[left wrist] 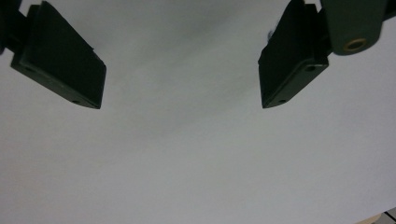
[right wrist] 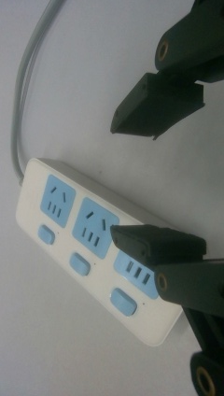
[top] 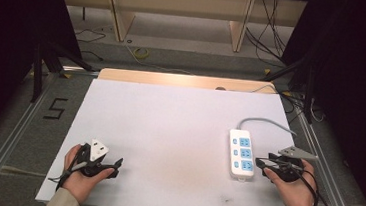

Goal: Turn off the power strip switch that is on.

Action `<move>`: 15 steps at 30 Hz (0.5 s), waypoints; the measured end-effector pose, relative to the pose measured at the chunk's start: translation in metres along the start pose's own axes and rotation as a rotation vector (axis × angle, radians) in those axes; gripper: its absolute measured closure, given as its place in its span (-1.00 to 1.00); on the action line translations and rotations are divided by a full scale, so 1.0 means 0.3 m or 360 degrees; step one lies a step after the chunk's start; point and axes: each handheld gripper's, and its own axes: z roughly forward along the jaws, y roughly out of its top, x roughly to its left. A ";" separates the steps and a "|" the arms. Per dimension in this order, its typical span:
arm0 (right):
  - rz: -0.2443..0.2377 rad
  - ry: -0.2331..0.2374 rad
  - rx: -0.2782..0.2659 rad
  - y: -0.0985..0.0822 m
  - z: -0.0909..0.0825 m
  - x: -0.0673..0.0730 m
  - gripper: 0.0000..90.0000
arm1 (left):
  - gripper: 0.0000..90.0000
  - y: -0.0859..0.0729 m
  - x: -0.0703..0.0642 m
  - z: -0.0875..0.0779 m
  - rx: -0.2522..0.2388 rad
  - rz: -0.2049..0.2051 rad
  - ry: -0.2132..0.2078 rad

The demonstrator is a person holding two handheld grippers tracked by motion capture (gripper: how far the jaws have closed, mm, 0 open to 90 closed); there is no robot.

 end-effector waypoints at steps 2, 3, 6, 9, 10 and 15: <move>0.0003 -0.0007 -0.0013 -0.007 -0.001 -0.001 -0.02 | -0.67 -0.001 -0.001 0.001 0.0001 -0.0002 -0.0003; 0.0005 -0.0010 -0.0016 -0.010 -0.003 -0.002 -0.02 | -0.67 -0.001 -0.001 0.002 0.0001 -0.0003 -0.0004; 0.0011 -0.0016 -0.0042 -0.016 -0.005 -0.001 -0.02 | -0.67 0.001 0.001 0.008 -0.0002 -0.0010 -0.0001; 0.0016 -0.0026 -0.0052 -0.020 -0.004 -0.001 -0.03 | -0.67 0.001 0.002 0.012 -0.0006 -0.0016 0.0001; 0.0017 -0.0028 -0.0059 -0.022 -0.003 0.000 -0.03 | -0.67 0.000 0.003 0.012 -0.0004 -0.0014 0.0001; 0.0011 -0.0030 -0.0075 -0.025 0.001 0.005 -0.03 | -0.68 -0.003 0.009 0.017 0.0005 -0.0032 0.0003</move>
